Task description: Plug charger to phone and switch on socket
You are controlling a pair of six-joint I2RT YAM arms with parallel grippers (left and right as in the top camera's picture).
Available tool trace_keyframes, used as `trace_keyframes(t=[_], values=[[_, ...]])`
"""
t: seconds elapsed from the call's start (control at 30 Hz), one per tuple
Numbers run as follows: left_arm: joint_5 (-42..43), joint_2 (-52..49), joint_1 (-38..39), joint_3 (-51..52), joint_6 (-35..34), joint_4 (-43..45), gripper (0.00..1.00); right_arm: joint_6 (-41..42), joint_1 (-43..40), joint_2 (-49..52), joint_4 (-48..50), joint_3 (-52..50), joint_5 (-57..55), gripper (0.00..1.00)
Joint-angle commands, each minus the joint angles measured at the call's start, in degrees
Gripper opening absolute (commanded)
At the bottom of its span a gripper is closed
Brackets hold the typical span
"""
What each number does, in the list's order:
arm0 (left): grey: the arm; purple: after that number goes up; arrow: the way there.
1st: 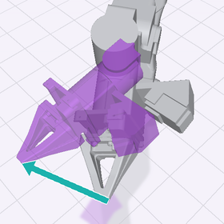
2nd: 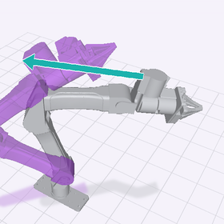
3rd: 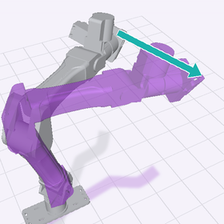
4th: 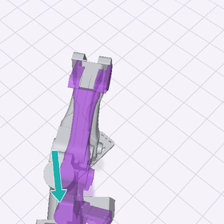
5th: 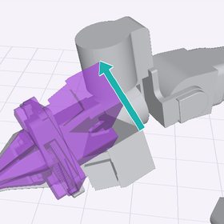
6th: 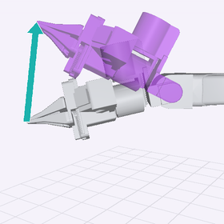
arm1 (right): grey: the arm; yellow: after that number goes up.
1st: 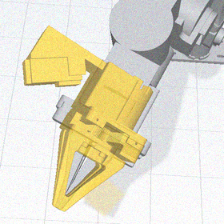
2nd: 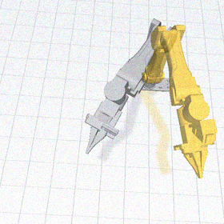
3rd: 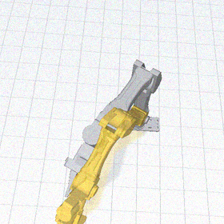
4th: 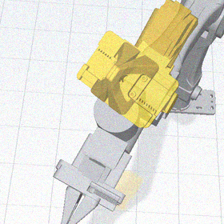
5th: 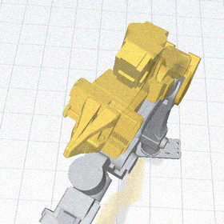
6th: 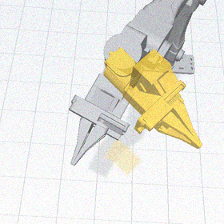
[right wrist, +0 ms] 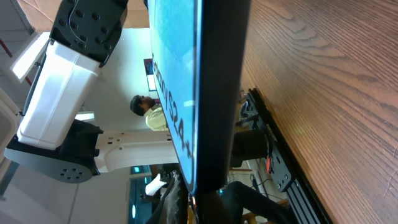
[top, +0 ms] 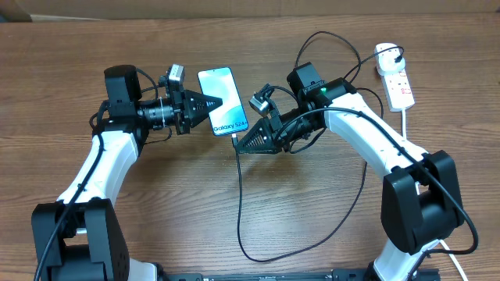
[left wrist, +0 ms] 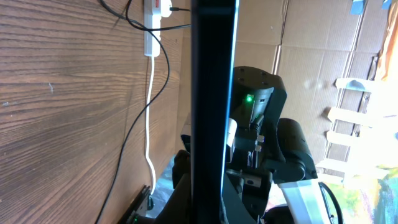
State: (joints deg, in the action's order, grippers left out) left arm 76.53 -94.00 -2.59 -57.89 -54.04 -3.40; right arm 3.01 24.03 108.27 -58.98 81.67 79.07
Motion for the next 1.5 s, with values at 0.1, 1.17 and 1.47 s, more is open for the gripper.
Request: trace_keyframes(t=[0.1, 1.17, 1.47], values=[[2.82, 0.24, 0.42, -0.33, 1.16, 0.24, 0.04, 0.07, 0.13, -1.53, 0.2, -0.2, 0.74, 0.04], [2.54, 0.22, 0.59, -0.33, 1.31, 0.24, 0.04, 0.22, 0.11, -1.53, 0.24, -0.2, 0.74, 0.04], [2.56, 0.22, 0.63, -0.33, 1.31, 0.24, 0.04, 0.24, 0.11, -1.53, 0.42, -0.2, 0.74, 0.04]])
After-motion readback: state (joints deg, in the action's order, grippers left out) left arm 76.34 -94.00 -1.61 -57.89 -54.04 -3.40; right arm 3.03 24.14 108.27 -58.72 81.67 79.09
